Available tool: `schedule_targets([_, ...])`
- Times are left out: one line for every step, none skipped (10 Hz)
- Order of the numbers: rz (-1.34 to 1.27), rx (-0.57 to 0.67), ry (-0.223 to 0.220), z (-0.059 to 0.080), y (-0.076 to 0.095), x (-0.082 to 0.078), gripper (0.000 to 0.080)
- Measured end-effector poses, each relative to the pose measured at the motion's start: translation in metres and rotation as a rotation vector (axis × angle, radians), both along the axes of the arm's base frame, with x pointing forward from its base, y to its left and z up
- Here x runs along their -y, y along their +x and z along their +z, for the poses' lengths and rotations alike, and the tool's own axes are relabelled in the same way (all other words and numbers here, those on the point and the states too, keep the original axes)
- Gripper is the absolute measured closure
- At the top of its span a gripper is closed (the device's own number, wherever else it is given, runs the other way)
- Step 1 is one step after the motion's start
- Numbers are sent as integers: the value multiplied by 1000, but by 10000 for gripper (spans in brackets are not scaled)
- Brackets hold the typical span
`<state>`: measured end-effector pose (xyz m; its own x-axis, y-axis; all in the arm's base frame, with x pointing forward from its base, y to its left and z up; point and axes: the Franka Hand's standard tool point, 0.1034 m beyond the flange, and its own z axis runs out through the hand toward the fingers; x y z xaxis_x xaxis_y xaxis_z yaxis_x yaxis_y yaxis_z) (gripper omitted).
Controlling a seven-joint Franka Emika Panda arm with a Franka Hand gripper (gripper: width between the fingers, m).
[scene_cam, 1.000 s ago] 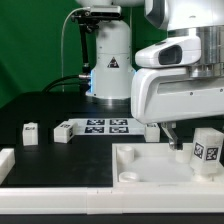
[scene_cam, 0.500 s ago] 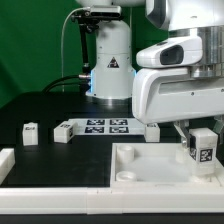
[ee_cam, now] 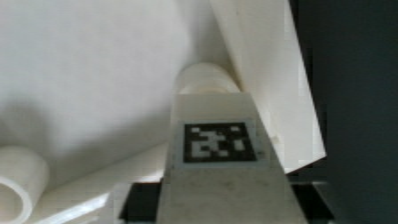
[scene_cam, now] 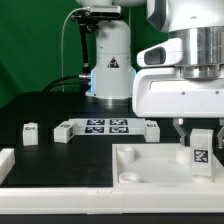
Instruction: Assemble one leg
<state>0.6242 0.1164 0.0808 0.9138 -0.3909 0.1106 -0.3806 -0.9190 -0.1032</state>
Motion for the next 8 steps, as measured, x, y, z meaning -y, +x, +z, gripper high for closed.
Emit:
schedule_targets([-175,-9,23,0,0,1,509])
schedule_targets([-342,-17,47,0,0,2,509])
schedule_targets([-533,-27,73,-1,-1,0,509])
schedule_targets([-675,-34,82,-1,-3,-4,509])
schedule_targets([-716,-34,85,-1,-3,-5,509])
schedule_targets([-826,-43,108,-1,-3,-5,509])
schedule_targets([-895,-50,126,-1,-3,-4,509])
schedule_targets([-928,-54,135,-1,-4,-5,509])
